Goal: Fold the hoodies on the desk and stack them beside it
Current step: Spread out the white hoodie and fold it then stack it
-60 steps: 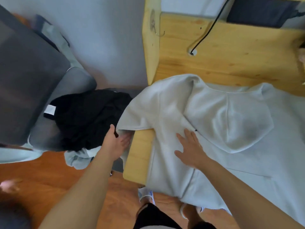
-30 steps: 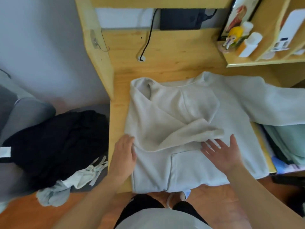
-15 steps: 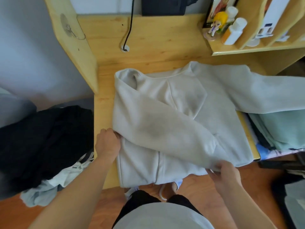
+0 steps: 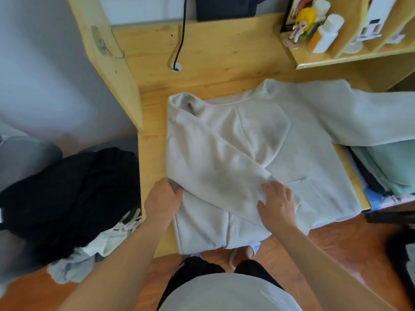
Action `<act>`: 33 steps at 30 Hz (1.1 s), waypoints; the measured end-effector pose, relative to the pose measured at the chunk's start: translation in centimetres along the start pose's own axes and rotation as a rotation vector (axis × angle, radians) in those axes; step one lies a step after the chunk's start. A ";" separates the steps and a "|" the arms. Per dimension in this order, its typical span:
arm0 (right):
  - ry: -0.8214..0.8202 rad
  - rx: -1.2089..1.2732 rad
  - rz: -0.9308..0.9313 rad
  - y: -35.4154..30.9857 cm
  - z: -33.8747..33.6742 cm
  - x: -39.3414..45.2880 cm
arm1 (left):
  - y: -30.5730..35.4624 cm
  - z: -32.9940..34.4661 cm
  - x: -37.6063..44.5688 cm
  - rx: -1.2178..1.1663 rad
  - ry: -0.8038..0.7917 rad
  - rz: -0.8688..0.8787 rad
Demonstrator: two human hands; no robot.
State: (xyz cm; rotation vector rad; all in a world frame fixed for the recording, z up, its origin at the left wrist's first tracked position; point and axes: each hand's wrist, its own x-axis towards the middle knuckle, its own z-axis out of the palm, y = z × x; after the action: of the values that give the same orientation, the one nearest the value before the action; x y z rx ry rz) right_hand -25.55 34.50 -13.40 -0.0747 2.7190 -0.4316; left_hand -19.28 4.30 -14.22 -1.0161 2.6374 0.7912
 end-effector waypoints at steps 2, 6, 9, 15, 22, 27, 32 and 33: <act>-0.132 -0.083 -0.039 0.0 0.5 -0.3 | 0.3 0.4 0.0 0.074 0.033 0.002; -0.207 -0.152 -0.048 0.1 0.8 -0.6 | 1.4 0.6 0.3 -0.005 -0.015 -0.108; -0.212 -0.160 -0.058 -0.1 0.6 -0.5 | 0.5 -0.8 1.5 -0.343 -0.033 -0.267; -0.216 -0.158 -0.146 -0.2 0.7 -1.2 | -4.7 -3.2 0.7 -0.085 0.180 -0.272; 0.013 -0.034 0.139 0.0 0.2 -1.4 | -3.5 -2.9 1.9 0.411 0.238 0.342; -0.012 -0.067 0.119 1.1 -1.6 -0.5 | -5.1 -4.5 4.0 0.486 0.146 0.423; 0.007 0.066 0.157 0.9 -3.7 -1.3 | -6.0 -5.0 2.7 0.659 0.124 0.487; -0.062 0.000 0.183 1.2 -3.9 -1.2 | -5.6 -4.9 2.6 0.648 0.132 0.467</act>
State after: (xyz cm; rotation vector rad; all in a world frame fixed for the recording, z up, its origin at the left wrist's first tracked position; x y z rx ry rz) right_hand -25.92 36.89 -9.88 0.1569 2.6349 -0.3689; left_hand -17.43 -3.29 -13.36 -0.2931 2.9551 -0.1017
